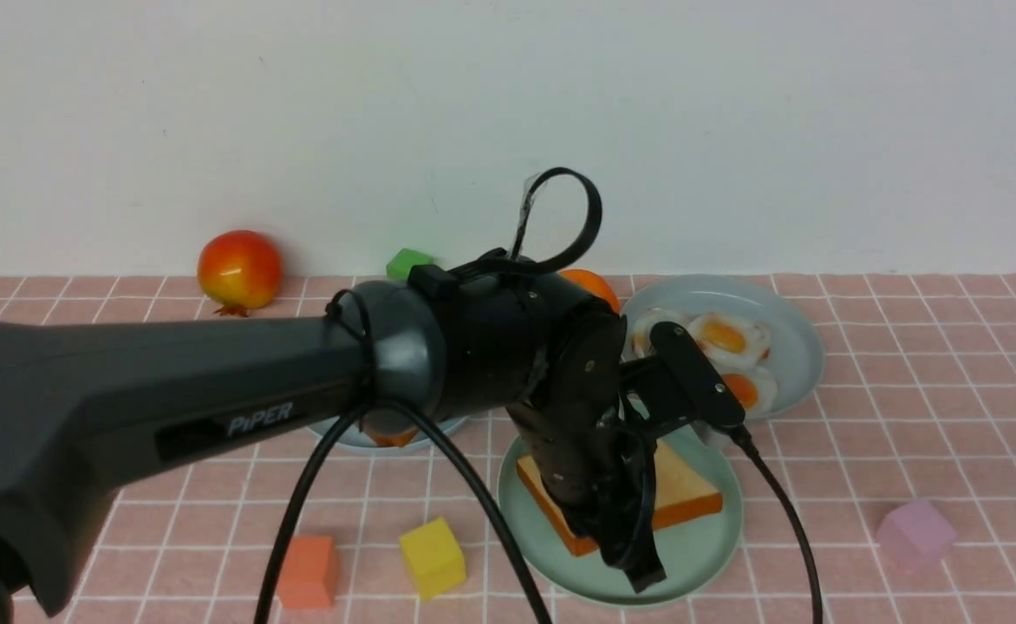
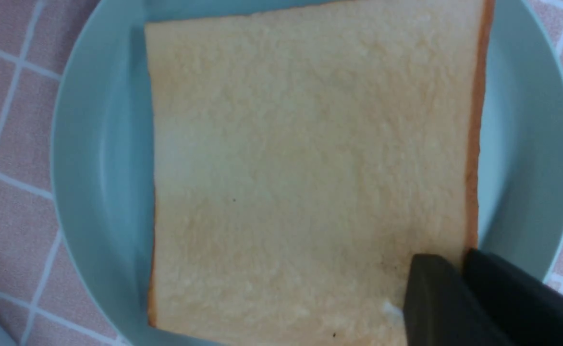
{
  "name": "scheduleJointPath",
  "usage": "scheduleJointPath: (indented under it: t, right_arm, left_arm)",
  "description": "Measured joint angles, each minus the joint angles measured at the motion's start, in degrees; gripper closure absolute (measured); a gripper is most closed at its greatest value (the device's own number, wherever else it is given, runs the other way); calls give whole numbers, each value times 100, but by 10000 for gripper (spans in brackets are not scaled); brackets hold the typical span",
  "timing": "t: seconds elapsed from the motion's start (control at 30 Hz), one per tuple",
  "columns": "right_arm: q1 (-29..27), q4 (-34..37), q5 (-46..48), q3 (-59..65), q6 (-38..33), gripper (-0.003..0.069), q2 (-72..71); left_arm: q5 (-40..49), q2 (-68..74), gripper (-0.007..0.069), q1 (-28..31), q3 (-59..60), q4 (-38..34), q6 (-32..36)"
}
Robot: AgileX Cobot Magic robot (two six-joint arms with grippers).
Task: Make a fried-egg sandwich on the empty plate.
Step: Use the left arm to put a slice of bread into the empty plate in the middle, then use the right arm to grab a fried egg
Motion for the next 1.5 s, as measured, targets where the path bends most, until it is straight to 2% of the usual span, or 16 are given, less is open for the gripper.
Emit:
scheduleJointPath:
  t: [0.07,0.17,0.2,0.33,0.4,0.47,0.57,0.63,0.67,0.7,0.73,0.77,0.97,1.1,1.33,1.5]
  right_arm:
    - [0,0,0,0,0,520,0]
    - [0,0,0,0,0,518,0]
    - [0,0,0,0,0,518,0]
    - [0,0,-6,0,0,517,0]
    - [0,0,-13,0,8,517,14]
    - [0,0,-46,0,91,517,67]
    - [0,0,-146,0,232,515,270]
    - [0,0,-247,0,263,514,509]
    - [0,0,-260,0,263,514,566]
    - [0,-1,-402,0,269,514,794]
    - [0,-1,-499,0,269,514,979]
    - [0,-1,-604,0,269,514,1182]
    - [0,-20,-1279,0,264,514,2491]
    - [36,-51,-1768,-245,150,514,3830]
    - [458,-793,-1958,-1763,137,505,6153]
    - [516,-1336,-1755,-3022,193,434,7546]
  left_arm:
    - [7,0,424,0,0,-5,0]
    - [45,-19,294,0,0,-5,0]
    - [45,-27,294,0,0,-5,0]
    - [163,-296,178,0,0,-64,-153]
    - [213,-533,168,0,0,-104,-393]
    - [242,-868,187,0,0,-109,-720]
    - [311,-1626,300,0,0,-127,-1227]
    - [435,-2133,423,0,0,-127,-1449]
    - [435,-2190,423,0,0,-127,-1466]
    - [590,-2629,535,0,0,-127,-1624]
    - [689,-2891,594,0,7,-127,-1693]
    - [759,-3156,613,0,46,-127,-1717]
    - [584,-4659,612,0,979,-211,-1818]
    - [219,-5895,612,0,2285,-358,-2009]
    - [-441,-7772,612,0,4130,-520,-2340]
    - [-945,-8567,612,0,4565,-526,-2492]
